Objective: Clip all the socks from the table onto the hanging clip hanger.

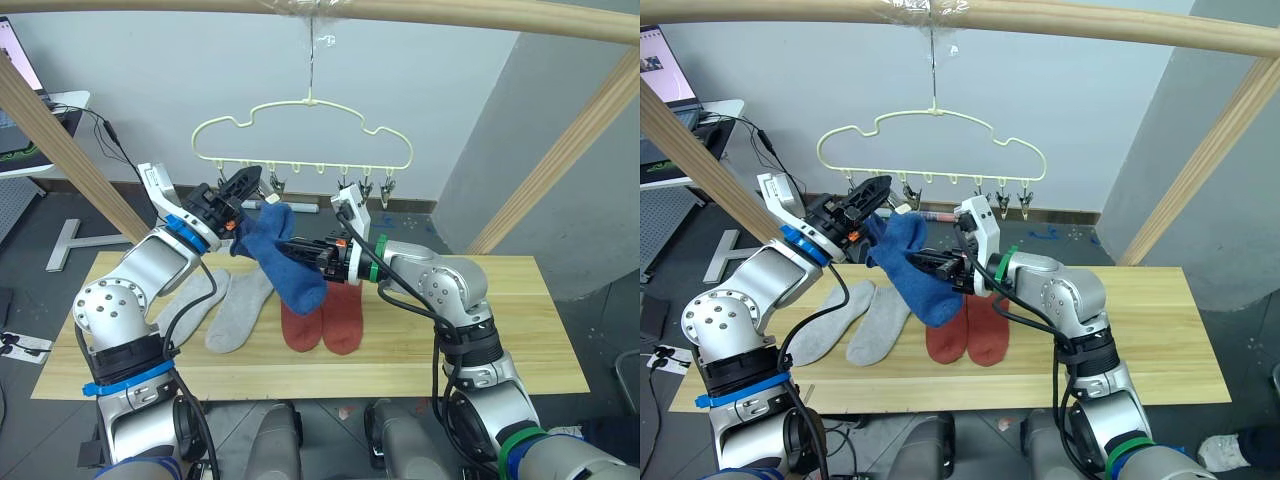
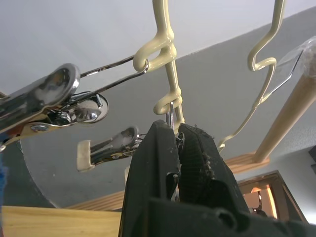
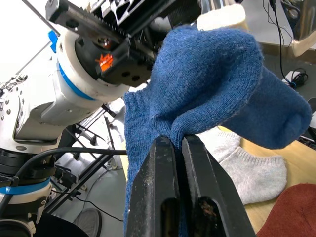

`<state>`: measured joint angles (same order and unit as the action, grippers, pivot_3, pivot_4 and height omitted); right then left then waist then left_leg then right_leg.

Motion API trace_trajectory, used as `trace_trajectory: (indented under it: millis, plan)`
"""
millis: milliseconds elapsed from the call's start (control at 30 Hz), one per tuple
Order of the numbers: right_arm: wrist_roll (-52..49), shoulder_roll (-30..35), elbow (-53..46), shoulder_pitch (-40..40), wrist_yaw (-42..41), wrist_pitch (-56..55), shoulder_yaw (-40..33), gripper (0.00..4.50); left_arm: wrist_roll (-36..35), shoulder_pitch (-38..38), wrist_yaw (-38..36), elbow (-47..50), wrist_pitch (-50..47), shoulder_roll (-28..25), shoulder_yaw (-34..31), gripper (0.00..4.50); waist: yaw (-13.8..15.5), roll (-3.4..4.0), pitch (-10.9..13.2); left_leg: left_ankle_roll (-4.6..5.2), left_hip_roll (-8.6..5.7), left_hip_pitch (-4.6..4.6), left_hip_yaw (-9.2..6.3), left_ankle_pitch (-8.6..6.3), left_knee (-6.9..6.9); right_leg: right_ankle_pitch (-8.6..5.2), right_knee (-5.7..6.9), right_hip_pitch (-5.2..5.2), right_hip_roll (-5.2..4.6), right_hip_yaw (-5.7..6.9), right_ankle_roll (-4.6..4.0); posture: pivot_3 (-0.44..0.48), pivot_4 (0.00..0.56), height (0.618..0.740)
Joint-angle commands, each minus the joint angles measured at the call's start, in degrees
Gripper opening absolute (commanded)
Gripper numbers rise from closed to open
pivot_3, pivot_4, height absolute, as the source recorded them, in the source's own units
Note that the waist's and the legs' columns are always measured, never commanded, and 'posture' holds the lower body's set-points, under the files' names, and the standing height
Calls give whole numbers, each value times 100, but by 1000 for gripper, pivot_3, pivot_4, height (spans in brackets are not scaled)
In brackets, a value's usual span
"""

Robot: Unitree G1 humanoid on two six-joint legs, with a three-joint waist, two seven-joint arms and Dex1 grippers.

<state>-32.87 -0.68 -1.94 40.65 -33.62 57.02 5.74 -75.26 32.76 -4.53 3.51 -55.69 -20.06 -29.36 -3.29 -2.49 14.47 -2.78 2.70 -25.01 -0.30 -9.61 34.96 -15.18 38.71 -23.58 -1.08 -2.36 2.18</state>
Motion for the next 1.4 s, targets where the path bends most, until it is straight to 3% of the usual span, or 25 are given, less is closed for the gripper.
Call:
trace_trajectory:
  millis: [33,667,700,1033,1167,1267,1400]
  plan:
    - [-184,-100,-22,18,41,-7,-99,47,-263,146,-71,154,124,-52,-13,83,1,0,0,0,0,0,-1,0,0,0,0,0,0,0,-1,-50,221,740]
    - [-357,-147,89,466,84,-66,-334,47,-415,24,-206,312,131,-185,180,83,10,0,0,0,0,-23,-4,0,-2,1,-8,-17,0,5,-2,-53,227,740]
    - [-353,-141,78,439,85,-67,-309,0,-420,12,-210,324,145,-186,183,799,10,0,0,0,0,-26,-4,0,-2,2,-8,-20,0,5,-3,-53,227,740]
    - [-272,-25,21,260,56,-147,-93,0,-366,-98,-233,366,218,-310,211,3896,4,0,0,0,1,-52,-3,1,0,6,4,-52,1,2,-10,-48,235,740]
    - [-140,32,-16,137,31,-263,120,0,113,-407,-339,598,249,-631,344,3896,0,1,1,0,1,-53,-3,0,-1,5,3,-53,2,2,-8,-49,237,740]
    - [-28,85,3,36,-15,-411,301,756,839,-804,-413,962,442,-973,565,3941,-13,2,2,0,2,-53,-1,0,-3,5,3,-56,1,0,-9,-43,241,740]
    - [248,369,-29,-136,-212,-631,684,2160,1646,-1378,-389,1701,686,-1299,802,3941,0,4,3,0,3,-53,3,0,-5,3,5,-60,1,-3,-10,-33,244,740]
